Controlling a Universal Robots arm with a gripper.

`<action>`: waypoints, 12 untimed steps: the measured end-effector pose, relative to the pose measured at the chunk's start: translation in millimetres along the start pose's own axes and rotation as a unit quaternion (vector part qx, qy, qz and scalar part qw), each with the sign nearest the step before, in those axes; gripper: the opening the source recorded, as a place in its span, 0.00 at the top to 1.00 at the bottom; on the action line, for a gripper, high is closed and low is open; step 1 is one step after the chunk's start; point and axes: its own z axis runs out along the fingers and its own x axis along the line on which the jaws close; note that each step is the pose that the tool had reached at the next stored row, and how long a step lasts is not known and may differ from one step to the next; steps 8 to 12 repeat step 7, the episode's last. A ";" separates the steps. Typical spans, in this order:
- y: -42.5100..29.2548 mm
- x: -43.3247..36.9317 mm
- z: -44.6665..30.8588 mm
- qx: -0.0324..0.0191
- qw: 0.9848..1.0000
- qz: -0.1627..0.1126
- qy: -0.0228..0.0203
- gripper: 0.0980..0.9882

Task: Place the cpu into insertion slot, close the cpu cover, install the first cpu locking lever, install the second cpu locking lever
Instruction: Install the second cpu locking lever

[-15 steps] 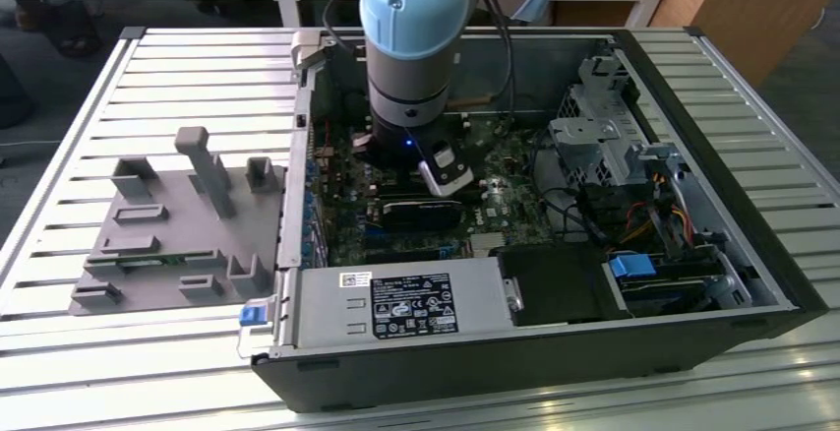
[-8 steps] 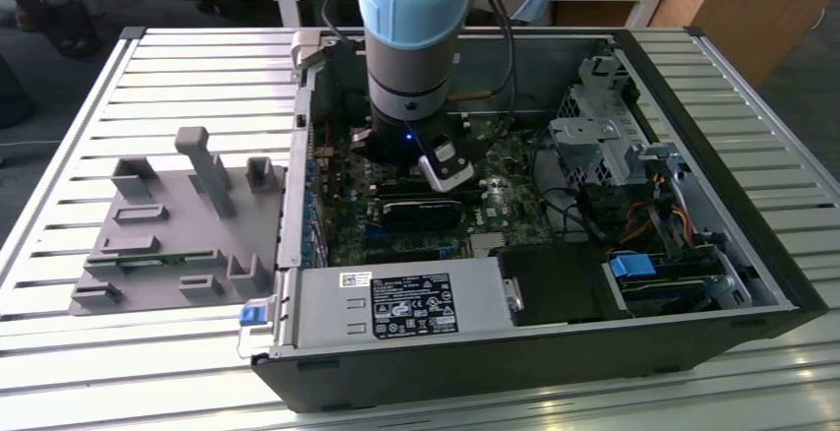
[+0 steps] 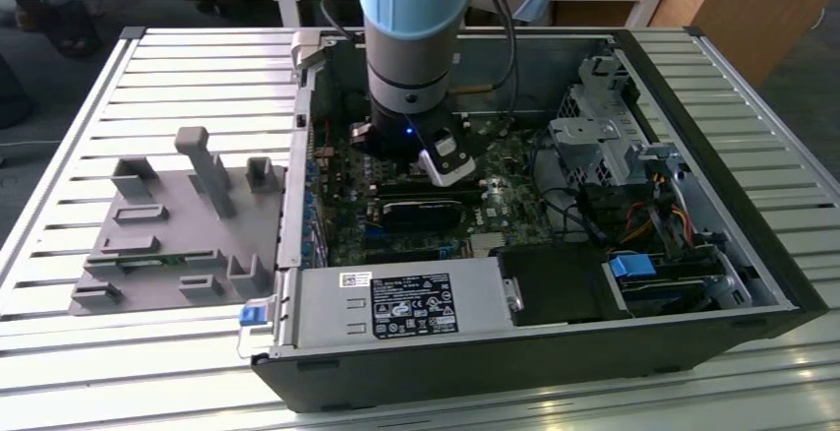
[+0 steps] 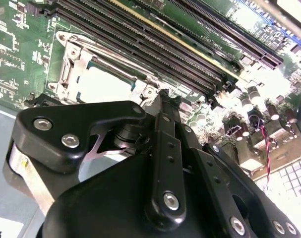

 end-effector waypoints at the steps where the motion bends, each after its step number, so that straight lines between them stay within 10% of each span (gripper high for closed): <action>1: 0.3 0.0 -1.2 0.000 1.000 0.000 0.000 0.99; 12: 1.7 -0.1 -6.0 0.000 1.000 0.000 0.000 0.99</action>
